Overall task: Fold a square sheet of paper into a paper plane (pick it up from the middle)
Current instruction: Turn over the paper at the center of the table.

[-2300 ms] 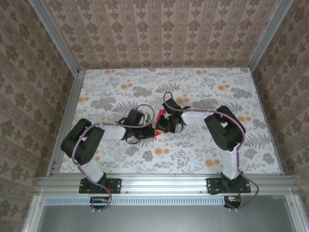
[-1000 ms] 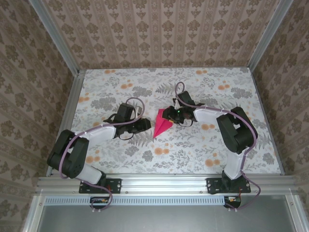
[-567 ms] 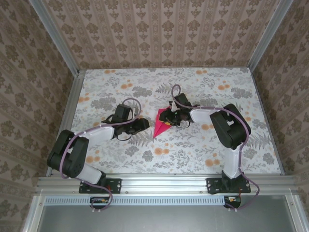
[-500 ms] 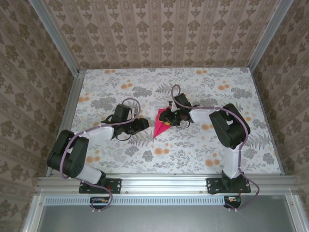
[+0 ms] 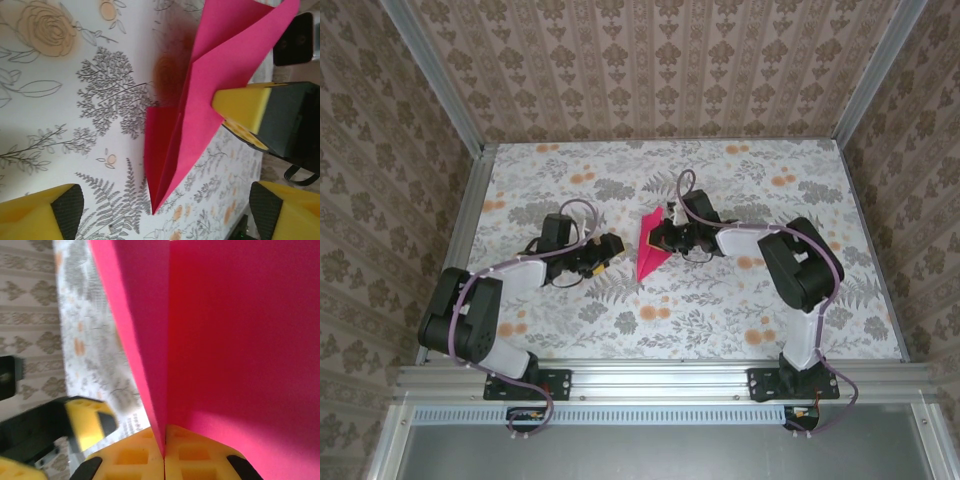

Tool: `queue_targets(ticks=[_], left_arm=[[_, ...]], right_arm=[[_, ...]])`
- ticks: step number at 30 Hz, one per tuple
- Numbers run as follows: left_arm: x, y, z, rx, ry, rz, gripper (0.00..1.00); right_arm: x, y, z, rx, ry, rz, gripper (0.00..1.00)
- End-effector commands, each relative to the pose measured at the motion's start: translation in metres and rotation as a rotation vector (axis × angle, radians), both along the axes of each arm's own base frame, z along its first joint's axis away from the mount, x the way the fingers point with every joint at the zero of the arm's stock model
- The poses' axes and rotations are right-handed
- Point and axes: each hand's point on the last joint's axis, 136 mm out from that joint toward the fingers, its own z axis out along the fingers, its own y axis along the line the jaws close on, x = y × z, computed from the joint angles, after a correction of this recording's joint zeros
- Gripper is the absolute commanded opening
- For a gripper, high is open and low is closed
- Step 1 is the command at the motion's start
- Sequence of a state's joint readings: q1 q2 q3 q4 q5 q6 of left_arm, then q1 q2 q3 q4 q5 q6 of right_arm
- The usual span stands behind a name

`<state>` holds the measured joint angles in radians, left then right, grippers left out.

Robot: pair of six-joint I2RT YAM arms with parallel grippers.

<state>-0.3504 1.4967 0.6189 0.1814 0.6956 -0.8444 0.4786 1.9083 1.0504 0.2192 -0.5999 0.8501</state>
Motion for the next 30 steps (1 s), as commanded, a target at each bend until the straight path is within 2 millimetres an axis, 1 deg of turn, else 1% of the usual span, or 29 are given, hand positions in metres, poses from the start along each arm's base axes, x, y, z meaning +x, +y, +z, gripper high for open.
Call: queue_targets(ticks=[1,2,4,7,9,11,14,17,20,23,25,27,30], left_arm=[[0.001,-0.008,0.034,-0.106,-0.083,-0.061,0.98],[0.002,-0.008,0.040,-0.115,-0.102,-0.064,1.00],[0.004,-0.009,0.060,-0.149,-0.156,-0.075,1.00],[0.004,-0.012,0.086,-0.195,-0.223,-0.103,1.00],[0.004,-0.015,0.100,-0.222,-0.255,-0.116,1.00],[0.004,-0.016,0.111,-0.248,-0.275,-0.123,0.99],[0.004,-0.022,0.120,-0.291,-0.281,-0.133,0.97],[0.000,-0.030,0.129,-0.310,-0.296,-0.164,0.93],[-0.003,-0.036,0.132,-0.309,-0.305,-0.183,0.88],[-0.001,-0.037,0.138,-0.331,-0.328,-0.175,0.77],[-0.001,-0.038,0.142,-0.339,-0.346,-0.173,0.66],[-0.001,-0.038,0.145,-0.344,-0.363,-0.173,0.58],[-0.001,-0.036,0.146,-0.333,-0.378,-0.167,0.52]], right_arm=[[-0.001,0.013,0.070,0.174,-0.119,0.056,0.08],[-0.002,0.014,0.079,0.197,-0.123,0.060,0.08],[-0.005,0.016,0.101,0.243,-0.140,0.076,0.08],[-0.009,0.019,0.125,0.303,-0.152,0.100,0.09],[-0.012,0.022,0.138,0.345,-0.160,0.118,0.09],[-0.014,0.023,0.146,0.372,-0.159,0.126,0.10],[-0.017,0.025,0.156,0.409,-0.166,0.136,0.10],[-0.018,0.026,0.159,0.432,-0.162,0.141,0.10],[-0.019,0.027,0.163,0.449,-0.161,0.145,0.11],[-0.020,0.027,0.161,0.449,-0.153,0.147,0.11],[-0.021,0.027,0.160,0.449,-0.150,0.149,0.11],[-0.021,0.027,0.157,0.446,-0.141,0.149,0.11],[-0.020,0.027,0.153,0.445,-0.130,0.149,0.11]])
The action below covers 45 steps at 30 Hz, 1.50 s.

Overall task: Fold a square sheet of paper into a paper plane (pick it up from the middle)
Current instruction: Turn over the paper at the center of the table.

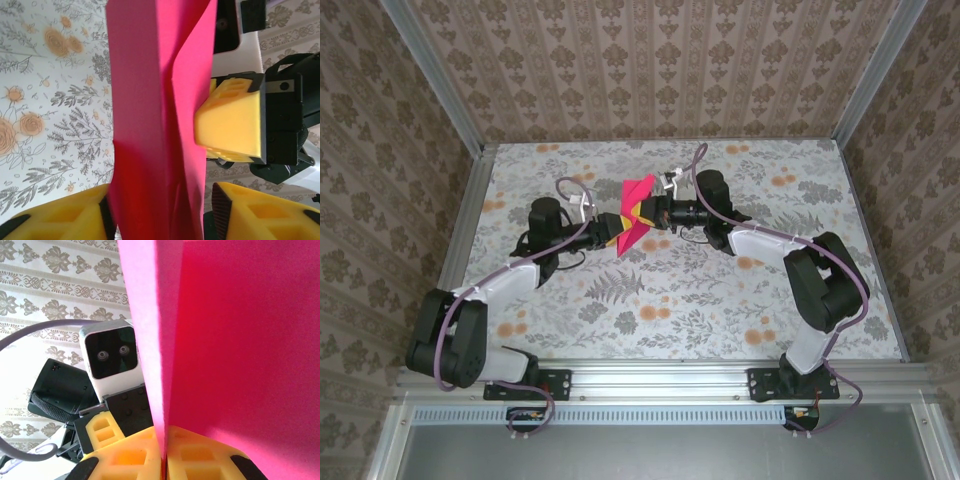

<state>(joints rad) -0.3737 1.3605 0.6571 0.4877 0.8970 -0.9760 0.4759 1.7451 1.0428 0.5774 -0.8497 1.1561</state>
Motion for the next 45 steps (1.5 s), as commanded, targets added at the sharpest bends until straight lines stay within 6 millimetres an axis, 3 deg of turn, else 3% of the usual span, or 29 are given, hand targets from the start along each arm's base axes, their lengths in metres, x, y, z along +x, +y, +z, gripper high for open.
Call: queue_targets(ticks=[1,18,23,29,32,34,38,45], left_arm=[[-0.001,-0.001,0.022,-0.025,-0.086,-0.006,0.51],[-0.002,-0.002,0.023,-0.016,-0.120,-0.018,0.18],[-0.001,0.000,0.020,0.005,-0.126,-0.008,0.06],[-0.001,0.006,0.002,0.117,-0.103,0.009,0.05],[0.002,0.019,-0.019,0.278,-0.078,0.051,0.05],[0.005,0.036,-0.039,0.471,-0.058,0.098,0.05],[0.003,0.059,-0.062,0.861,-0.099,0.128,0.05],[0.020,0.092,-0.074,1.454,-0.173,0.243,0.05]], right_arm=[[-0.006,0.000,0.002,0.019,-0.003,0.033,0.11],[-0.003,0.001,-0.010,0.011,0.041,0.035,0.12],[-0.001,-0.005,-0.007,0.011,0.038,0.027,0.21],[0.005,-0.032,-0.007,-0.055,0.015,-0.045,0.41],[0.006,-0.054,-0.018,-0.145,0.009,-0.114,0.46],[0.006,-0.072,-0.030,-0.250,0.004,-0.173,0.49],[0.001,-0.108,-0.055,-0.491,0.005,-0.292,0.50],[-0.006,-0.156,-0.072,-0.704,0.024,-0.470,0.49]])
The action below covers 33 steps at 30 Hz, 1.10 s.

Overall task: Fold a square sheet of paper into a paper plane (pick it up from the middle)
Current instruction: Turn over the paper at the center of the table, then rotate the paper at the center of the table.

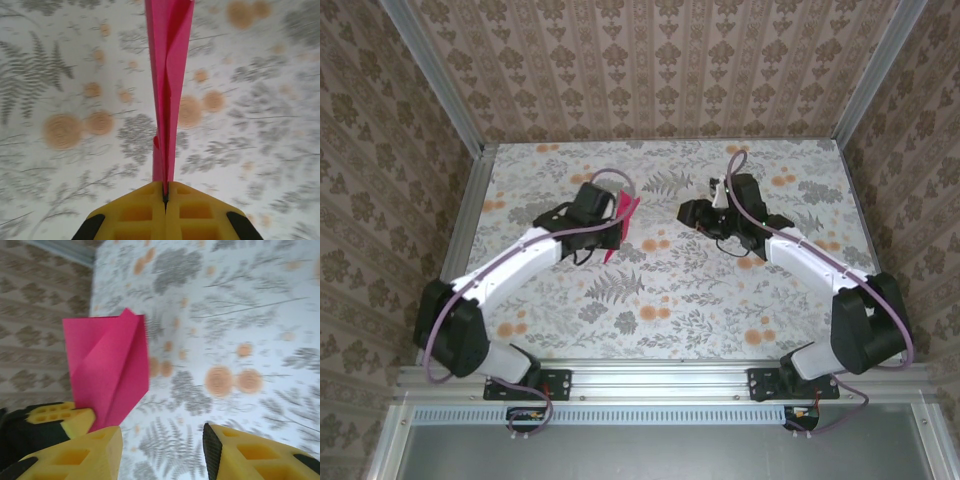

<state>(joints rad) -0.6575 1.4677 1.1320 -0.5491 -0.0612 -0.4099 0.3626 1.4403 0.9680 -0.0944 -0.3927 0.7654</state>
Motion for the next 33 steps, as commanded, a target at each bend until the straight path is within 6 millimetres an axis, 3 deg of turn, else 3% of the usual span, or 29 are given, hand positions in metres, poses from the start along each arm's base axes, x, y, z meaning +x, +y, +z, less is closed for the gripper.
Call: queue_targets(ticks=[1,3,4,8,15,20,26,29,33], left_arm=[[0.003,0.064,-0.019,0.492,-0.025,0.120,0.05],[0.006,0.060,-0.024,0.578,-0.034,0.116,0.05],[0.008,0.056,-0.028,0.607,-0.037,0.110,0.05],[0.007,0.027,-0.050,0.615,-0.014,0.057,0.08],[-0.006,-0.027,-0.080,0.490,0.078,-0.044,0.30],[-0.014,-0.045,-0.072,0.272,0.147,-0.079,0.50],[-0.011,-0.036,-0.036,-0.145,0.206,-0.023,0.68],[-0.005,-0.008,-0.028,-0.284,0.215,0.065,0.77],[0.001,0.047,-0.035,-0.347,0.218,0.238,0.86]], right_arm=[[-0.009,-0.040,-0.028,-0.200,0.051,-0.125,0.49],[-0.011,-0.051,-0.037,-0.240,0.073,-0.165,0.49],[-0.013,-0.057,-0.028,-0.237,0.052,-0.192,0.49],[-0.017,-0.072,-0.033,-0.250,0.070,-0.252,0.49],[-0.023,-0.084,-0.041,-0.280,0.093,-0.289,0.49],[-0.025,-0.083,-0.040,-0.288,0.094,-0.270,0.49],[-0.024,-0.062,-0.033,-0.300,0.067,-0.215,0.49],[-0.025,-0.034,-0.031,-0.330,0.049,-0.158,0.49],[-0.031,0.028,-0.041,-0.383,0.045,-0.031,0.49]])
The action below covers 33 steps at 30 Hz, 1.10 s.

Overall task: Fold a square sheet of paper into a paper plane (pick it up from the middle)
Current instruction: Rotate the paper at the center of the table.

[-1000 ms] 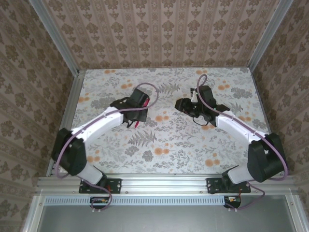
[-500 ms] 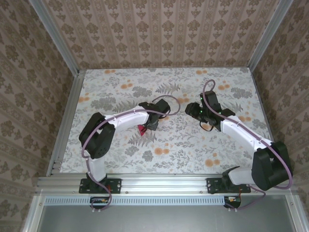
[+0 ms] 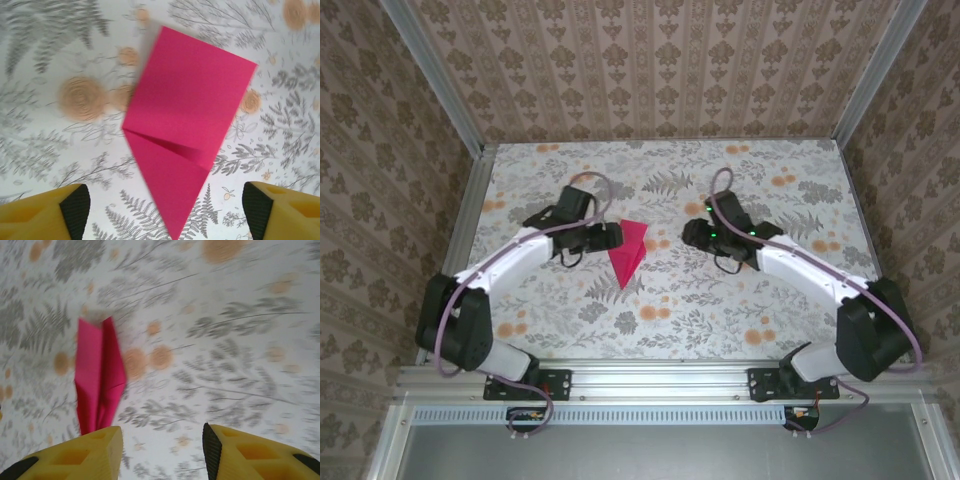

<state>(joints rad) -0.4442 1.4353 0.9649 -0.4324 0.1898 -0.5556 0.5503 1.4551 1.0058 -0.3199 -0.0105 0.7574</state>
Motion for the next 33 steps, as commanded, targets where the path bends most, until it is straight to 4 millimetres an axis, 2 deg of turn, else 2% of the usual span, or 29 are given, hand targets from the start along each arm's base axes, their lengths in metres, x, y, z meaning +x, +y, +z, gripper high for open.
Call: queue_targets(ticks=[1,4,6,9,12,19,25,33], left_arm=[[-0.004,0.018,-0.004,-0.124,0.051,0.090,0.87],[-0.007,0.045,-0.015,-0.159,0.082,0.182,0.93],[-0.009,0.056,-0.019,-0.178,0.095,0.214,0.95],[-0.012,0.066,-0.024,-0.203,0.108,0.249,0.99],[-0.014,0.071,-0.028,-0.222,0.119,0.267,1.00],[-0.016,0.066,-0.033,-0.255,0.140,0.246,1.00],[-0.013,0.057,-0.035,-0.298,0.156,0.217,1.00],[-0.011,0.035,-0.034,-0.355,0.173,0.144,1.00]], right_arm=[[-0.004,0.045,-0.004,-0.060,0.001,0.091,0.48],[-0.011,0.094,-0.012,-0.075,0.010,0.186,0.45],[-0.016,0.123,-0.019,-0.086,0.024,0.244,0.44],[-0.022,0.156,-0.031,-0.099,0.052,0.310,0.41],[-0.025,0.173,-0.046,-0.103,0.090,0.342,0.40],[-0.020,0.178,-0.077,-0.137,0.142,0.359,0.39],[0.001,0.177,-0.087,-0.130,0.132,0.350,0.39],[0.004,0.161,-0.107,-0.151,0.165,0.330,0.38]])
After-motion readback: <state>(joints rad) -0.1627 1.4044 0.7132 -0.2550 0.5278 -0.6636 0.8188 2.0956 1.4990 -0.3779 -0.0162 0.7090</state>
